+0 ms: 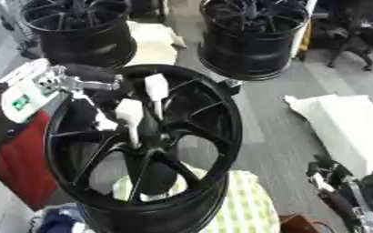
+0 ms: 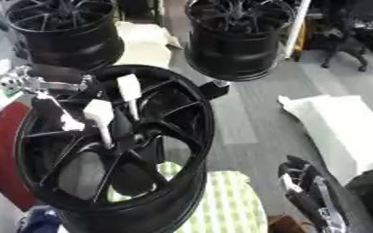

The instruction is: Pull the pin out of the wheel hub.

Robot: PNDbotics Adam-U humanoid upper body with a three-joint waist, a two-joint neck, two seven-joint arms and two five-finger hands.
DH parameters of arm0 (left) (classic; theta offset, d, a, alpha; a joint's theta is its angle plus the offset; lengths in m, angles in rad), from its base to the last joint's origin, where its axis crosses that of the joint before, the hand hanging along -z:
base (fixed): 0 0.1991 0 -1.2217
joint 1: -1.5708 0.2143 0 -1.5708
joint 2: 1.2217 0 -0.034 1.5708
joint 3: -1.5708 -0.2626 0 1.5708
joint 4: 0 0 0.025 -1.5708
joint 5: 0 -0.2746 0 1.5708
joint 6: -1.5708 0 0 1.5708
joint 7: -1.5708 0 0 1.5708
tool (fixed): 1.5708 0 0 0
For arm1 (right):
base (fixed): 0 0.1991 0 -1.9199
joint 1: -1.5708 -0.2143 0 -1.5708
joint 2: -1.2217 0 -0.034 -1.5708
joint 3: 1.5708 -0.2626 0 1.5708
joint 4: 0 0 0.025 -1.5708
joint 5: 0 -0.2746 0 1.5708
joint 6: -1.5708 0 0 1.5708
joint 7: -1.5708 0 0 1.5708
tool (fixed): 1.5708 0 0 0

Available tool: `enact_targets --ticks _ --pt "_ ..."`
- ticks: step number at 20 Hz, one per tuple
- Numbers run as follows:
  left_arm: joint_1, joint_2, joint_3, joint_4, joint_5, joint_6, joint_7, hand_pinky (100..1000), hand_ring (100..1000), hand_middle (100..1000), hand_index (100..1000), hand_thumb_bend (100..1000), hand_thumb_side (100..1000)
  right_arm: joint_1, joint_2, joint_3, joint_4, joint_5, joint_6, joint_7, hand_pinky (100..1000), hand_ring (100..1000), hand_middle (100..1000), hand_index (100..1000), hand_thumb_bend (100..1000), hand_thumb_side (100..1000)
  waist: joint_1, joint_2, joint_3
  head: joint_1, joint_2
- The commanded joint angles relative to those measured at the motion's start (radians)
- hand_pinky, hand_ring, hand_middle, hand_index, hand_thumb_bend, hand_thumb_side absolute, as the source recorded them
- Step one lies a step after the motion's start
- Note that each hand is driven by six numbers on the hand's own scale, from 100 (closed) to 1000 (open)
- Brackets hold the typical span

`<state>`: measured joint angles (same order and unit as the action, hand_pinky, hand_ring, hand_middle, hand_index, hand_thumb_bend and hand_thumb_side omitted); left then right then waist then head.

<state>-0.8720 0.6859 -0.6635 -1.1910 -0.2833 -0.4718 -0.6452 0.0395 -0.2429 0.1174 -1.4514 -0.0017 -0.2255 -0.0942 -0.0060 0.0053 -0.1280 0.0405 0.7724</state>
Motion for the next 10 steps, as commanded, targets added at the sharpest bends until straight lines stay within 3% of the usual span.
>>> enact_targets --ticks 1,5,10 --pt "-0.019 0.015 0.009 -0.023 0.048 -0.238 -0.262 667 557 506 708 100 415 -0.009 -0.019 -0.001 -0.010 0.003 0.000 0.001 680 685 697 825 196 455 0.000 -0.016 -0.001 0.002 -0.002" --pt "-0.021 0.036 0.027 -0.055 0.103 -0.202 -0.262 644 522 463 664 100 403 -0.009 -0.020 -0.002 -0.009 0.004 0.001 0.000 680 685 697 824 195 455 0.001 -0.016 -0.001 0.001 -0.002" --pt "-0.031 0.084 0.096 -0.118 0.147 -0.164 -0.262 657 519 456 655 100 408 -0.008 -0.021 -0.004 -0.008 0.004 0.001 -0.002 680 685 697 824 195 454 0.001 -0.018 0.003 -0.001 -0.002"
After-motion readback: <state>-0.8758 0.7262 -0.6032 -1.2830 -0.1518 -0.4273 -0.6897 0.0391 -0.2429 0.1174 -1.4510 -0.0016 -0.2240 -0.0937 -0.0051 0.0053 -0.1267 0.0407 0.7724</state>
